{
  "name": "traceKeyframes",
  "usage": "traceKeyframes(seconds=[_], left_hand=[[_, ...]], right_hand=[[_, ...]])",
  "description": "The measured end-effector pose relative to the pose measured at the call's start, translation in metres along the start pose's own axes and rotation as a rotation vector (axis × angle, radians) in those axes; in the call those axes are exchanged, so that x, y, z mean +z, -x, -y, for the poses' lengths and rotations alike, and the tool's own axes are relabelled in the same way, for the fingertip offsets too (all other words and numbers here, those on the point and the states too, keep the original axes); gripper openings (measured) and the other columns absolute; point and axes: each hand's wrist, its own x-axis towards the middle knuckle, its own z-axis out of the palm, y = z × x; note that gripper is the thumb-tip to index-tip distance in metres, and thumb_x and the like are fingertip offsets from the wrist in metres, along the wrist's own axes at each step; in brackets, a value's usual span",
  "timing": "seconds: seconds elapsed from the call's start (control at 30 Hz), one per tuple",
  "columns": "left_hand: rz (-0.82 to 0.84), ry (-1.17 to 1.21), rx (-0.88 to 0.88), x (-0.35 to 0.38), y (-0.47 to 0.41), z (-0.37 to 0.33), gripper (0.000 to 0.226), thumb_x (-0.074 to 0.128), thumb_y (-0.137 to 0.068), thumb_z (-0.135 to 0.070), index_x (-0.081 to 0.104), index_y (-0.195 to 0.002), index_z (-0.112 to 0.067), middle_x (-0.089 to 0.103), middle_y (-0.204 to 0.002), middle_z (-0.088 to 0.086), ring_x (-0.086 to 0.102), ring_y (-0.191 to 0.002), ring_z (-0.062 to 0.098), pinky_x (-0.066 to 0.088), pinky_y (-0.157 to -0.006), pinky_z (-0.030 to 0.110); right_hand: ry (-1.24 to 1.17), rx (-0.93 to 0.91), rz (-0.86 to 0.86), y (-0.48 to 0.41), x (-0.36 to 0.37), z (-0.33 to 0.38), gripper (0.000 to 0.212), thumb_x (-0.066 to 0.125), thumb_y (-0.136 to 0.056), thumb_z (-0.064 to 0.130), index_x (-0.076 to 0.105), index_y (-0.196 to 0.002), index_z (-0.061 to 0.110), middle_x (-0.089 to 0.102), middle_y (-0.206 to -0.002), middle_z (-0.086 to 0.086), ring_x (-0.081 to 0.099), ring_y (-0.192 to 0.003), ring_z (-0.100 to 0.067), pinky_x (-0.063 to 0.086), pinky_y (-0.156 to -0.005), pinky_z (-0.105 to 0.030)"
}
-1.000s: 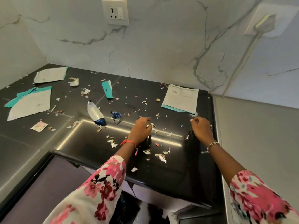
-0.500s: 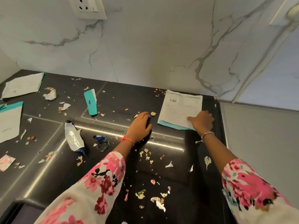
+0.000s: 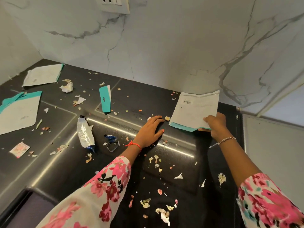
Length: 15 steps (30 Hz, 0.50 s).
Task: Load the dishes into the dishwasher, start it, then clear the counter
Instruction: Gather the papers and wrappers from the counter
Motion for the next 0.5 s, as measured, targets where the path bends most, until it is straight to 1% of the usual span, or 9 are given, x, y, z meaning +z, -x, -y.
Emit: traceKeyframes(seconds=[0.07, 0.13, 0.17, 0.2, 0.27, 0.33, 0.4, 0.43, 0.5], left_hand=[[0.010, 0.178, -0.088, -0.010, 0.001, -0.004, 0.041, 0.050, -0.097, -0.024, 0.044, -0.136, -0.012, 0.036, -0.148, 0.000, 0.034, -0.135, 0.014, 0.027, -0.111, 0.028], [-0.083, 0.341, -0.200, -0.024, 0.007, -0.008, 0.035, 0.049, -0.097, -0.020, 0.048, -0.132, -0.013, 0.045, -0.141, 0.002, 0.042, -0.128, 0.014, 0.034, -0.108, 0.027], [-0.138, 0.443, -0.265, -0.032, 0.010, -0.009, 0.031, 0.047, -0.098, -0.021, 0.051, -0.128, -0.013, 0.051, -0.134, 0.003, 0.048, -0.123, 0.015, 0.039, -0.105, 0.028], [-0.193, 0.564, -0.332, -0.041, 0.016, -0.010, 0.028, 0.045, -0.099, -0.023, 0.054, -0.123, -0.014, 0.055, -0.127, 0.005, 0.052, -0.119, 0.016, 0.044, -0.102, 0.029], [-0.300, 0.844, -0.441, -0.062, 0.030, -0.011, 0.024, 0.043, -0.099, -0.030, 0.059, -0.112, -0.017, 0.062, -0.117, 0.006, 0.058, -0.112, 0.020, 0.051, -0.092, 0.031], [-0.392, 1.115, -0.541, -0.081, 0.045, -0.011, 0.027, 0.041, -0.098, -0.039, 0.061, -0.103, -0.022, 0.066, -0.108, 0.005, 0.063, -0.104, 0.021, 0.054, -0.081, 0.031], [-0.443, 1.351, -0.606, -0.096, 0.066, -0.005, 0.027, 0.044, -0.095, -0.042, 0.061, -0.104, -0.023, 0.070, -0.101, 0.004, 0.067, -0.094, 0.020, 0.057, -0.075, 0.033], [-0.456, 1.421, -0.625, -0.102, 0.078, -0.001, 0.026, 0.047, -0.094, -0.039, 0.061, -0.107, -0.022, 0.072, -0.100, 0.005, 0.069, -0.090, 0.019, 0.058, -0.073, 0.033], [-0.495, 1.427, -0.677, -0.113, 0.106, 0.010, 0.022, 0.054, -0.092, -0.026, 0.061, -0.111, -0.019, 0.072, -0.101, 0.007, 0.069, -0.089, 0.022, 0.058, -0.072, 0.035]], right_hand=[[-0.090, 0.000, 0.072, 0.007, 0.006, 0.013, 0.035, 0.052, -0.089, -0.006, 0.052, -0.123, 0.004, 0.056, -0.112, -0.008, 0.059, -0.089, -0.028, 0.054, -0.052, -0.037], [-0.140, -0.016, 0.158, 0.015, 0.013, 0.025, 0.036, 0.052, -0.089, -0.007, 0.052, -0.123, 0.003, 0.056, -0.111, -0.009, 0.058, -0.088, -0.028, 0.056, -0.046, -0.034], [-0.149, -0.024, 0.207, 0.020, 0.017, 0.030, 0.036, 0.053, -0.088, -0.007, 0.052, -0.122, 0.003, 0.056, -0.110, -0.009, 0.059, -0.086, -0.027, 0.055, -0.043, -0.029], [-0.146, -0.034, 0.266, 0.027, 0.023, 0.034, 0.034, 0.054, -0.087, -0.007, 0.053, -0.119, 0.003, 0.056, -0.109, -0.010, 0.059, -0.082, -0.025, 0.054, -0.041, -0.025], [-0.102, -0.055, 0.391, 0.043, 0.040, 0.038, 0.024, 0.055, -0.085, -0.008, 0.057, -0.107, 0.003, 0.059, -0.105, -0.012, 0.058, -0.074, -0.023, 0.050, -0.037, -0.022], [-0.024, -0.062, 0.520, 0.061, 0.061, 0.037, 0.023, 0.055, -0.084, -0.008, 0.058, -0.102, 0.005, 0.061, -0.097, -0.011, 0.059, -0.071, -0.023, 0.048, -0.035, -0.023], [0.048, -0.076, 0.663, 0.081, 0.089, 0.030, 0.027, 0.055, -0.082, -0.009, 0.059, -0.104, 0.004, 0.063, -0.091, -0.013, 0.060, -0.068, -0.025, 0.045, -0.034, -0.024], [0.093, -0.091, 0.719, 0.092, 0.105, 0.025, 0.028, 0.055, -0.081, -0.010, 0.059, -0.105, 0.003, 0.063, -0.090, -0.014, 0.060, -0.067, -0.025, 0.046, -0.035, -0.025], [0.206, -0.161, 0.775, 0.112, 0.135, 0.015, 0.031, 0.057, -0.081, -0.009, 0.060, -0.109, 0.003, 0.067, -0.094, -0.011, 0.064, -0.069, -0.020, 0.050, -0.045, -0.026]])
